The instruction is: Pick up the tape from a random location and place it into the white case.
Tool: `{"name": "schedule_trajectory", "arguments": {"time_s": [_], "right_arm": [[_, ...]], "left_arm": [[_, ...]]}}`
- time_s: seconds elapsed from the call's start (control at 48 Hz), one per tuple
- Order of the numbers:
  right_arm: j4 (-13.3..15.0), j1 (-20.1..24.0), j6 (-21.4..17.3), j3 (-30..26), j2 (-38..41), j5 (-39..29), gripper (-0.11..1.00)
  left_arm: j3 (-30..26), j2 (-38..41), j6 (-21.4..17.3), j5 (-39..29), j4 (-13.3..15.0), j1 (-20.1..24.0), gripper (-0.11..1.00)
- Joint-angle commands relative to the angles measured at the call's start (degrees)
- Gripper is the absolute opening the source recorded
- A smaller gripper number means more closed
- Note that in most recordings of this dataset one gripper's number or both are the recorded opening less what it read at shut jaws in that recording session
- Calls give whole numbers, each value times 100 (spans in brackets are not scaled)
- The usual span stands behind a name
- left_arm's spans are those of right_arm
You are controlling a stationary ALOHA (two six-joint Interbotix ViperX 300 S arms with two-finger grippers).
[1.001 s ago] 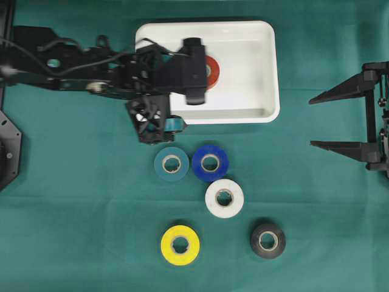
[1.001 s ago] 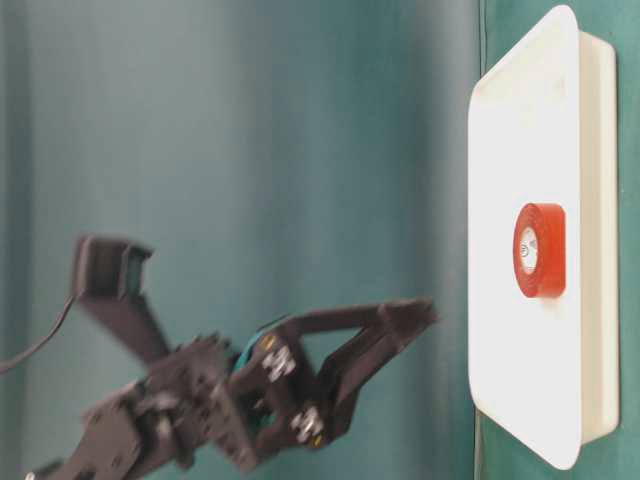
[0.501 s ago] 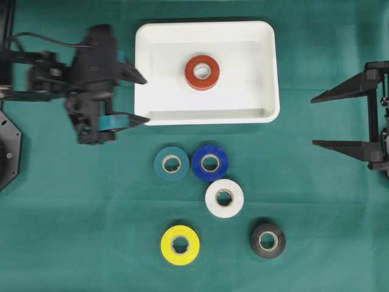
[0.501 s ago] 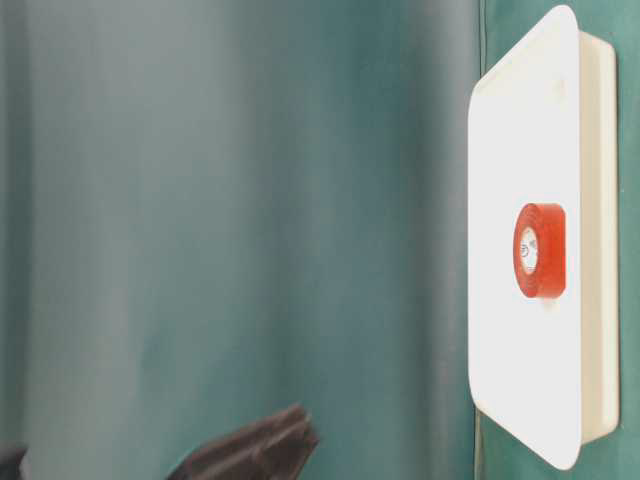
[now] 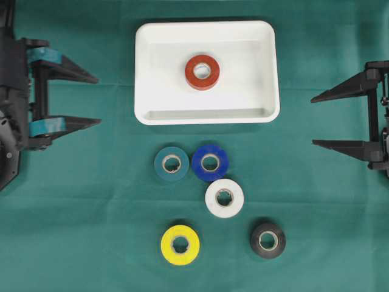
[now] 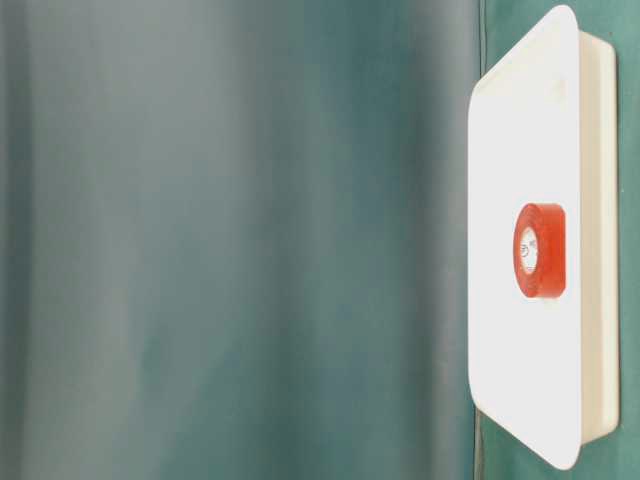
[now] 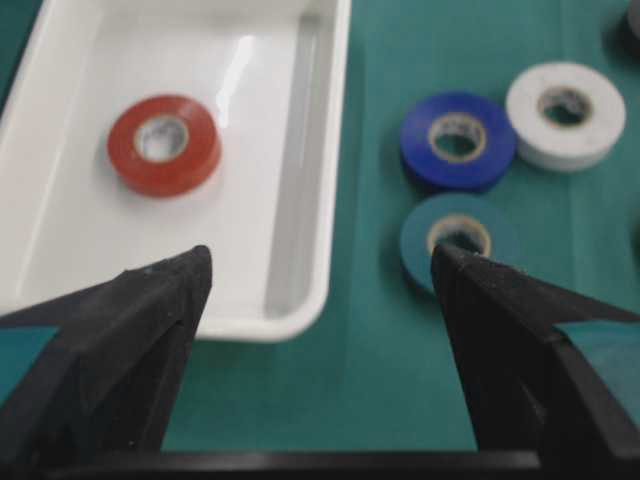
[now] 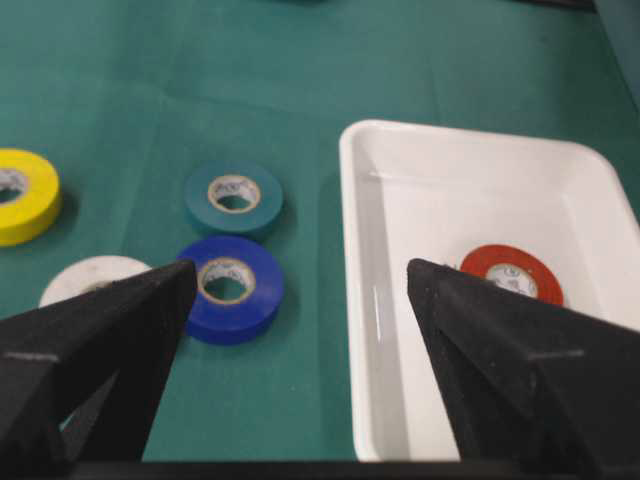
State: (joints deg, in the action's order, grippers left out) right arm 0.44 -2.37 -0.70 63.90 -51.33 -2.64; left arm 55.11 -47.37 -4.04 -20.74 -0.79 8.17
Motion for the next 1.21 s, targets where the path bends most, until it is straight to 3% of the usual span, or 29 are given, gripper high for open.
{"name": "schedule_trajectory", "arguments": {"time_s": [0.0,0.271,0.959,1.189], "right_arm": [[-18,-9,-9,-158,9,26,90],[-9,-9,-9,-149,26,0,90],[-70,-9,-35,-158,9,0,90],[-70,237,-229,-167,9,-255,90]], "left_arm": [[193,-193,-9,70,9,-9,85],[765,-615,0,316,26,-9,83],[791,-650,0,325,26,-9,83],[800,-650,9,334,26,-9,83]]}}
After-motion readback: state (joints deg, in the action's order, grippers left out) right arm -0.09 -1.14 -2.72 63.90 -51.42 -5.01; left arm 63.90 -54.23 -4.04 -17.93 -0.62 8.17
